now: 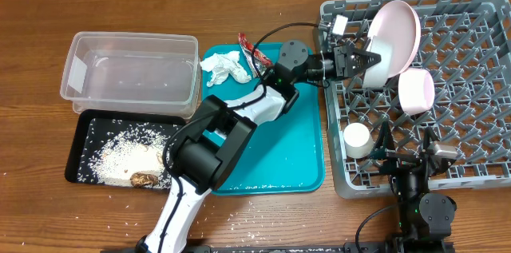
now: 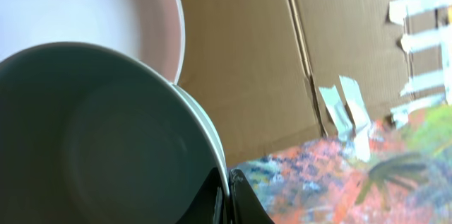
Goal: Sort waste into correct bins and load items into the dishwasher
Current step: 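Carry the empty bowl to the dish rack and release it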
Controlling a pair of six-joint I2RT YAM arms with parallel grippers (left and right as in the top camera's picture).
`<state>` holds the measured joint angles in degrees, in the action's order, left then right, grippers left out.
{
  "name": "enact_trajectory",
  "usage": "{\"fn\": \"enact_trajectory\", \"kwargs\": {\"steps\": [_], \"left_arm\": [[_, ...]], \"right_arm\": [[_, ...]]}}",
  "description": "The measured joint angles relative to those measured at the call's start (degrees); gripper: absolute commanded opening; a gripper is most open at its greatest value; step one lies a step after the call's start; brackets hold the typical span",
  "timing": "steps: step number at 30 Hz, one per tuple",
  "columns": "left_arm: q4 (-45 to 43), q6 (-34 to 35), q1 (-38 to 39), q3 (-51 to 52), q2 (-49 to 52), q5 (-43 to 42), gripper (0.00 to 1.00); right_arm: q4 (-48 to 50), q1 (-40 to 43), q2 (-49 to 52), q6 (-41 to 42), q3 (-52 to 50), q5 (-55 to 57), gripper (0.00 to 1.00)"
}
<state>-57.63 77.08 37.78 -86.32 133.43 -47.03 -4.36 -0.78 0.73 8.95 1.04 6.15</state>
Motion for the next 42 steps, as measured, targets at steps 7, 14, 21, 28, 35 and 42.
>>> {"fn": "enact_trajectory", "kwargs": {"steps": [7, 14, 21, 28, 35, 42], "left_arm": [[0.4, 2.3, -0.1, 0.0, 0.0, 4.3, 0.04], [4.8, 2.7, -1.4, 0.0, 0.0, 5.4, 0.06], [5.2, 3.4, -3.0, 0.0, 0.0, 4.5, 1.00], [4.6, 4.9, -7.3, 0.0, 0.1, -1.9, 1.00], [24.0, 0.6, -12.4, -0.1, -2.6, -6.0, 1.00], [59.9, -20.6, -15.1, -0.3, -15.5, 2.3, 1.00]], "right_arm": [[0.0, 0.0, 0.0, 0.0, 0.0, 0.0, 1.00], [0.0, 0.0, 0.0, 0.0, 0.0, 0.0, 1.00], [0.0, 0.0, 0.0, 0.0, 0.0, 0.0, 1.00], [0.0, 0.0, 0.0, 0.0, 0.0, 0.0, 1.00], [0.0, 0.0, 0.0, 0.0, 0.0, 0.0, 1.00], [0.0, 0.0, 0.0, 0.0, 0.0, 0.0, 1.00]]}}
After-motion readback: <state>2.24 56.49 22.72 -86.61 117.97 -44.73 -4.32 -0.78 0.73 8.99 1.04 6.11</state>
